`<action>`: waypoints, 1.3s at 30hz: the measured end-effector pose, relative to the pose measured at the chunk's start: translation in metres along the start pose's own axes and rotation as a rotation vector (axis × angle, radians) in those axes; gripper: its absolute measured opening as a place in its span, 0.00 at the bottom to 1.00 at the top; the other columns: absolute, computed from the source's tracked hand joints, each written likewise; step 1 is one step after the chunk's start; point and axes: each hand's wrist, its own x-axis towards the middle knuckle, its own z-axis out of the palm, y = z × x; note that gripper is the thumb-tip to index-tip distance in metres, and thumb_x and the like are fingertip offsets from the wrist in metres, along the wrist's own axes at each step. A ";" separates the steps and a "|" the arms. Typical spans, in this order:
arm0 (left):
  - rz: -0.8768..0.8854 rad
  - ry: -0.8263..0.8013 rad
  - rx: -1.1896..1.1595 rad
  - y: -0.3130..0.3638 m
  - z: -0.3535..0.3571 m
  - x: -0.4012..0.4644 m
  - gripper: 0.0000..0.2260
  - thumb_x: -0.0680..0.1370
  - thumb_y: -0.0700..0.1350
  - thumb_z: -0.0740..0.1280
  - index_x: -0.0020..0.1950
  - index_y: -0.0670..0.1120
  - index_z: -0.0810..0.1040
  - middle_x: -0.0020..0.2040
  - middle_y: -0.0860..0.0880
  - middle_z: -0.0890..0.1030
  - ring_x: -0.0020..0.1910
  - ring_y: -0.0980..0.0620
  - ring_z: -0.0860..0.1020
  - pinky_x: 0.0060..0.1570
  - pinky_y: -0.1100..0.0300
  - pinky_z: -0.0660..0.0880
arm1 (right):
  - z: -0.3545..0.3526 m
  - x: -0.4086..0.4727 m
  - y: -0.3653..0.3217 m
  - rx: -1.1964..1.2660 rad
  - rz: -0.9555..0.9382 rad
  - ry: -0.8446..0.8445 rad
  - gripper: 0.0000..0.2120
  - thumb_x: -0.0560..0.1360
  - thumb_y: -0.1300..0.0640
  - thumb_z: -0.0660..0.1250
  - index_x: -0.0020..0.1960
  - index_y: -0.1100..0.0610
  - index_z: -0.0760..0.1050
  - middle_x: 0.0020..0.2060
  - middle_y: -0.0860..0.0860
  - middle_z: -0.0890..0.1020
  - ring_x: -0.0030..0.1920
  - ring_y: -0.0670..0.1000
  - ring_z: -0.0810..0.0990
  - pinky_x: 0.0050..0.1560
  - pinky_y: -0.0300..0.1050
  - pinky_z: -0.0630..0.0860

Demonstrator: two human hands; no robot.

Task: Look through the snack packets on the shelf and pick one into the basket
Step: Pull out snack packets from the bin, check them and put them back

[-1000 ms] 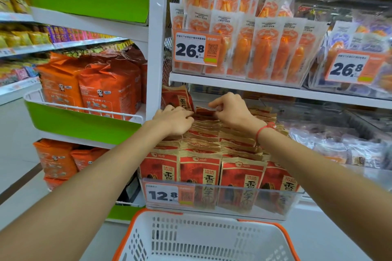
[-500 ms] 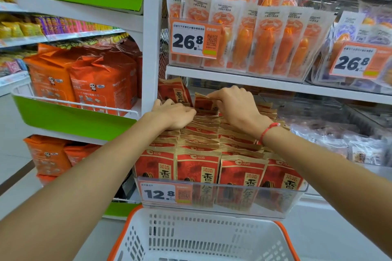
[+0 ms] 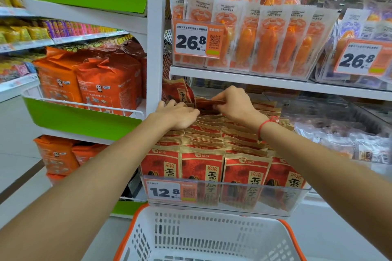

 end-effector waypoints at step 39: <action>0.275 0.505 -0.953 0.019 -0.007 -0.187 0.14 0.77 0.47 0.69 0.62 0.50 0.77 0.57 0.57 0.80 0.50 0.67 0.79 0.53 0.68 0.76 | -0.096 -0.162 -0.047 0.794 -0.288 0.163 0.14 0.74 0.58 0.73 0.59 0.58 0.79 0.51 0.48 0.85 0.52 0.44 0.83 0.54 0.42 0.80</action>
